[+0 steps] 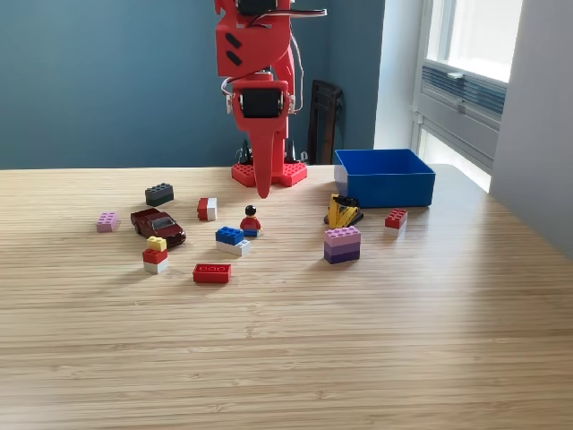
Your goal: Grasp a lego block and put it in the bin.
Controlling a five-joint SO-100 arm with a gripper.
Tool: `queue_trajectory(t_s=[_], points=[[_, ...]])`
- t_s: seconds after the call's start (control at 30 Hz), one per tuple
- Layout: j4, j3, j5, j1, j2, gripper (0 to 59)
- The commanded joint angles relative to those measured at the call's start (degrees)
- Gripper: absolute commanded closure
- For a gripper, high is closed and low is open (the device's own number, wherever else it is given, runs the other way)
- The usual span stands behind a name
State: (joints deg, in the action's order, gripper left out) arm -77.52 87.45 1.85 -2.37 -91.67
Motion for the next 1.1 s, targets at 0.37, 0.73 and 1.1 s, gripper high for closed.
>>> queue_trajectory(t_s=[0.37, 0.73, 1.1], points=[[-1.76, 3.52, 2.29, 10.63, -3.96, 27.0], [-3.25, 10.72, 8.09, 23.29, -4.75, 24.8], [-3.69, 13.10, 4.92, 31.38, -4.83, 25.1]])
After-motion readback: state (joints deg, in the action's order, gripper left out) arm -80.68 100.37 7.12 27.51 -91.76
